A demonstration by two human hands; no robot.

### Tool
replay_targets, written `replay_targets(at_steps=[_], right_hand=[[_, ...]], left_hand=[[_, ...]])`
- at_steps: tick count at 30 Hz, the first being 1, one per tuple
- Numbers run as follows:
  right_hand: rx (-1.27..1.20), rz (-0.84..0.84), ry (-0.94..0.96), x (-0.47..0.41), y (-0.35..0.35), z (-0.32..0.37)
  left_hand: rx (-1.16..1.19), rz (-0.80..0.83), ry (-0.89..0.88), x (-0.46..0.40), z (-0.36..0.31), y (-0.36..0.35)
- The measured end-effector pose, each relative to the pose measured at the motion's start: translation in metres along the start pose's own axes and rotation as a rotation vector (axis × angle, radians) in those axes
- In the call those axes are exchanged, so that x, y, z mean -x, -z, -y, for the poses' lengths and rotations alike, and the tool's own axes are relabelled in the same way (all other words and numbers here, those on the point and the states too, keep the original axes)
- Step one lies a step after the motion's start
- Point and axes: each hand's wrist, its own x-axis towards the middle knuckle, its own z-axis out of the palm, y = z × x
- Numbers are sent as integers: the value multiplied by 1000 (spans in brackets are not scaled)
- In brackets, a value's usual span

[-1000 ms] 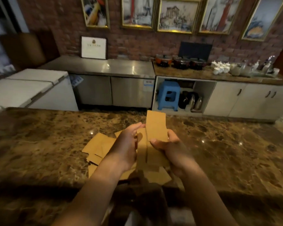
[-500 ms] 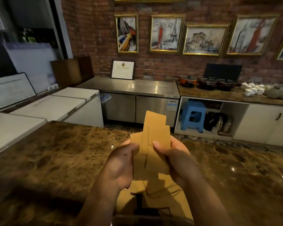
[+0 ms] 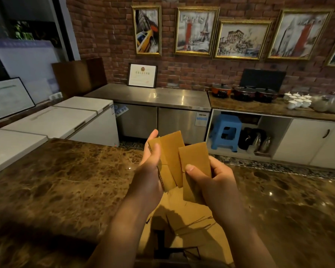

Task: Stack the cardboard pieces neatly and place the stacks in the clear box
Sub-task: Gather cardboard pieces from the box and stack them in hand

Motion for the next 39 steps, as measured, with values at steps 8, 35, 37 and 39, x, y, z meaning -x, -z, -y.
replay_targets(at_steps=[8,35,37,39], right_hand=[[-42,183,-85,2,-4,1],[409,-136,14,-6,-10,-40],[467,-104,9,-9,-10,-51],[427,-35,-69,-13,-3,-60]], left_hand=[[34,11,193,-2,16,-10],[73,177,163,1,52,8],[103,145,188,1,59,13],[191,70,227,0,63,25]])
